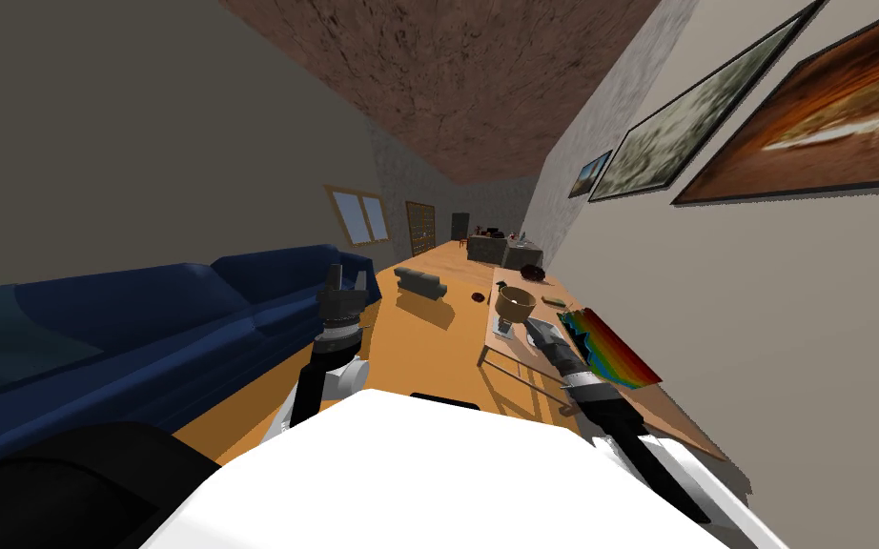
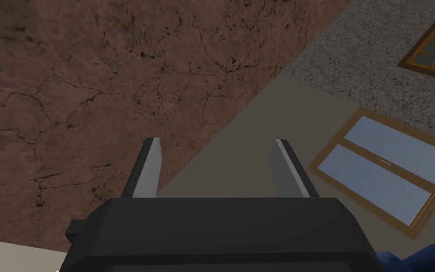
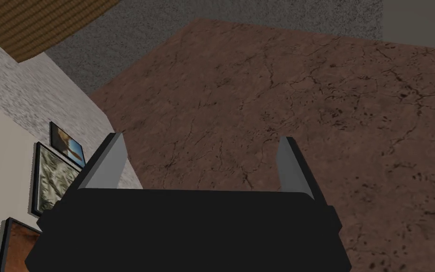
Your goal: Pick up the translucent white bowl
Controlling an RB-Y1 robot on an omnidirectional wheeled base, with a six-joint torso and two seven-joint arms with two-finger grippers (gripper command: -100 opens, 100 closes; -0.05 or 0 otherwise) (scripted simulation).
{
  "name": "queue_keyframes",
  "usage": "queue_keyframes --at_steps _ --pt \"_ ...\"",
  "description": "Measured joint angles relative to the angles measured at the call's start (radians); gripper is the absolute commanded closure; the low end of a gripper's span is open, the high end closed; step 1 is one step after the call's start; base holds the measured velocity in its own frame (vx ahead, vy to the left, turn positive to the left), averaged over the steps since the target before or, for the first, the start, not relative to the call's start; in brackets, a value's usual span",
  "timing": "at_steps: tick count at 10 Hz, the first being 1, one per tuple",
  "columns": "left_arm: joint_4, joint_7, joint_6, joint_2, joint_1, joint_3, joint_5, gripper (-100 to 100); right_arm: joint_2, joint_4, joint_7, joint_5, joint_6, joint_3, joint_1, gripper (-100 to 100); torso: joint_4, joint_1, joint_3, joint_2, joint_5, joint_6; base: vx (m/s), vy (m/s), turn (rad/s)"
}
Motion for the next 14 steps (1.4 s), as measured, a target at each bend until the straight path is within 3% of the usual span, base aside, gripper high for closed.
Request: queue_keyframes --at_steps 5,8,10,12,14 --pt "0.0 0.0 0.0 0.0 0.0 0.0 0.0 0 -0.127 0.104 0.086 0.119 0.006 -0.028 0.024 -100 0.0 -0.002 -0.001 -0.002 0.0 0.0 -0.026 0.069 0.076" --pt "0.0 0.0 0.0 0.0 0.0 0.0 0.0 0 -0.207 0.135 0.127 0.173 0.024 -0.036 0.063 -100 -0.001 -0.004 -0.003 -0.005 -0.001 0.0 0.02 0.04 0.071" --pt "0.0 0.0 0.0 0.0 0.0 0.0 0.0 0 -0.248 0.179 0.154 0.203 0.028 -0.031 0.066 -100 -0.001 -0.005 -0.004 -0.006 -0.001 0.0 0.058 0.02 0.09" --pt "0.0 0.0 0.0 0.0 0.0 0.0 0.0 0 -0.309 0.238 0.196 0.247 0.033 -0.022 0.094 -100 -0.002 -0.006 -0.006 -0.01 -0.001 0.0 0.119 -0.005 0.094" --pt "0.0 0.0 0.0 0.0 0.0 0.0 0.0 0 -0.363 0.259 0.228 0.28 0.063 0.001 0.122 -100 -0.003 -0.008 -0.006 -0.011 -0.002 0.0 0.091 -0.018 0.05"
